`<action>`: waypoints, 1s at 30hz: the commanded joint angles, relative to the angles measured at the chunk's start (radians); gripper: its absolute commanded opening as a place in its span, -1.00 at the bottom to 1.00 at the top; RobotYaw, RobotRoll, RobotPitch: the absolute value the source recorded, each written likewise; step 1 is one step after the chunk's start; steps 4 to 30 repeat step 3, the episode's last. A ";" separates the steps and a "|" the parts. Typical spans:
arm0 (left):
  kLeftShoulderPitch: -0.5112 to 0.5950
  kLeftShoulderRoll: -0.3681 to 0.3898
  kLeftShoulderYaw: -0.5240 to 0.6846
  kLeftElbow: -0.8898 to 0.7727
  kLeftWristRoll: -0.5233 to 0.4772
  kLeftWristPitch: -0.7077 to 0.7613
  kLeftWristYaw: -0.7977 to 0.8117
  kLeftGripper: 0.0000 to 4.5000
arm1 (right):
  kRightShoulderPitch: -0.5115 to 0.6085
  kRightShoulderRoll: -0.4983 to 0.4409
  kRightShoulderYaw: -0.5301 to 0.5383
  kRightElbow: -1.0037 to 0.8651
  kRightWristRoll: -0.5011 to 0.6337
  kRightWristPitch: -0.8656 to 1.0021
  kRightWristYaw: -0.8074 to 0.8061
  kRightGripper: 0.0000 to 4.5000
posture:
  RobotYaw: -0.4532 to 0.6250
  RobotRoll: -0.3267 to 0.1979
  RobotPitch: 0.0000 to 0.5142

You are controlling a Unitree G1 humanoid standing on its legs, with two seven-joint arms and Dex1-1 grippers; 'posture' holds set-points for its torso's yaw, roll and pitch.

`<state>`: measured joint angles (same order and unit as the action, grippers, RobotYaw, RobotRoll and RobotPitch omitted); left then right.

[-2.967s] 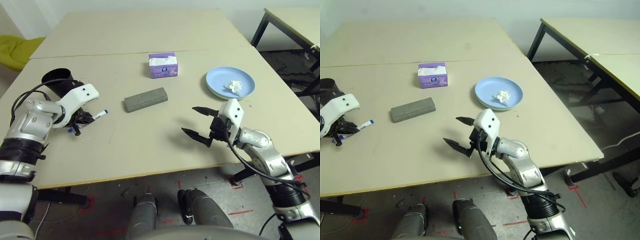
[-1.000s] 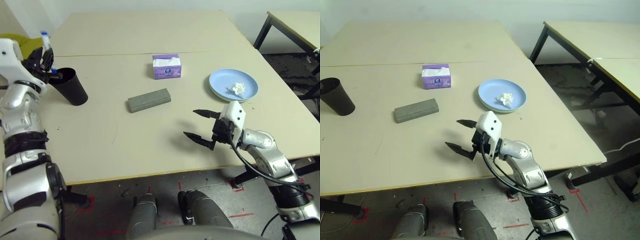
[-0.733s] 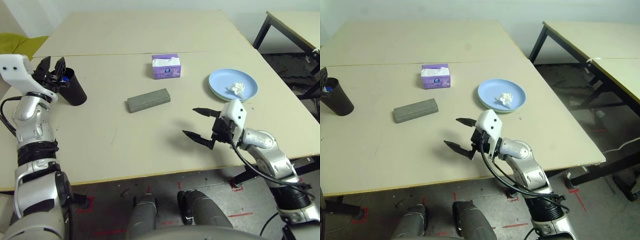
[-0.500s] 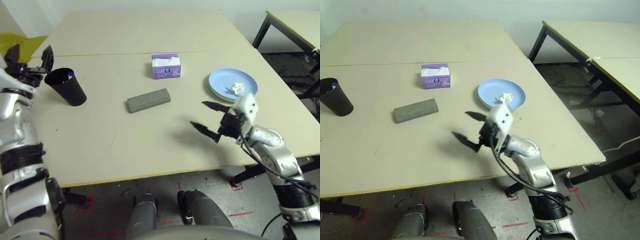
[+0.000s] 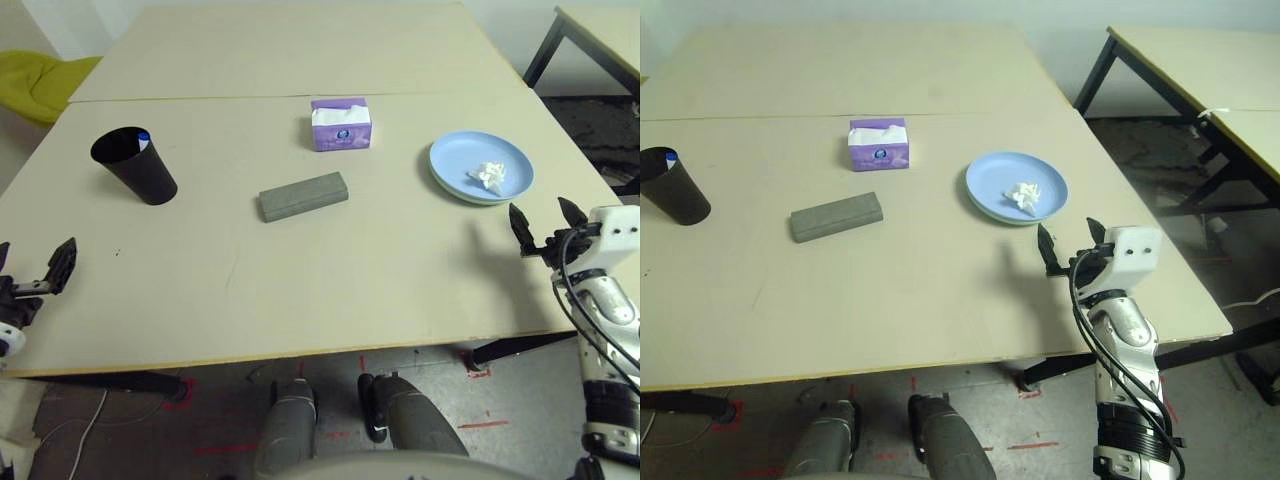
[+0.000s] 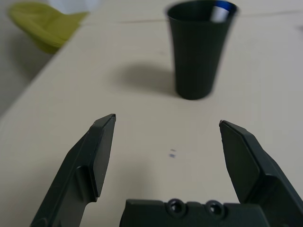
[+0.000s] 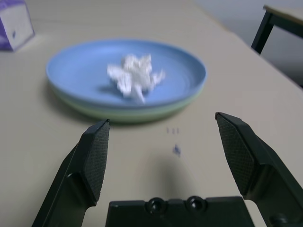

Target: Organize and tidy the items on the table.

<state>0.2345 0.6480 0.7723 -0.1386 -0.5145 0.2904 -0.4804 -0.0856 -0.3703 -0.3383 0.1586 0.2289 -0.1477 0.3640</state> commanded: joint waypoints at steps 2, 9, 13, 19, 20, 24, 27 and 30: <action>-0.034 0.009 -0.066 0.023 0.030 -0.010 -0.023 0.97 | 0.043 0.007 -0.004 -0.027 -0.014 -0.030 -0.026 1.00 | -0.27 0.25 -0.18; -0.044 0.011 -0.080 0.025 0.036 -0.012 -0.026 0.97 | 0.044 0.007 -0.006 -0.025 -0.017 -0.040 -0.033 1.00 | -0.28 0.25 -0.19; -0.044 0.011 -0.080 0.025 0.036 -0.012 -0.026 0.97 | 0.044 0.007 -0.006 -0.025 -0.017 -0.040 -0.033 1.00 | -0.28 0.25 -0.19; -0.044 0.011 -0.080 0.025 0.036 -0.012 -0.026 0.97 | 0.044 0.007 -0.006 -0.025 -0.017 -0.040 -0.033 1.00 | -0.28 0.25 -0.19; -0.044 0.011 -0.080 0.025 0.036 -0.012 -0.026 0.97 | 0.044 0.007 -0.006 -0.025 -0.017 -0.040 -0.033 1.00 | -0.28 0.25 -0.19; -0.044 0.011 -0.080 0.025 0.036 -0.012 -0.026 0.97 | 0.044 0.007 -0.006 -0.025 -0.017 -0.040 -0.033 1.00 | -0.28 0.25 -0.19; -0.044 0.011 -0.080 0.025 0.036 -0.012 -0.026 0.97 | 0.044 0.007 -0.006 -0.025 -0.017 -0.040 -0.033 1.00 | -0.28 0.25 -0.19; -0.044 0.011 -0.080 0.025 0.036 -0.012 -0.026 0.97 | 0.044 0.007 -0.006 -0.025 -0.017 -0.040 -0.033 1.00 | -0.28 0.25 -0.19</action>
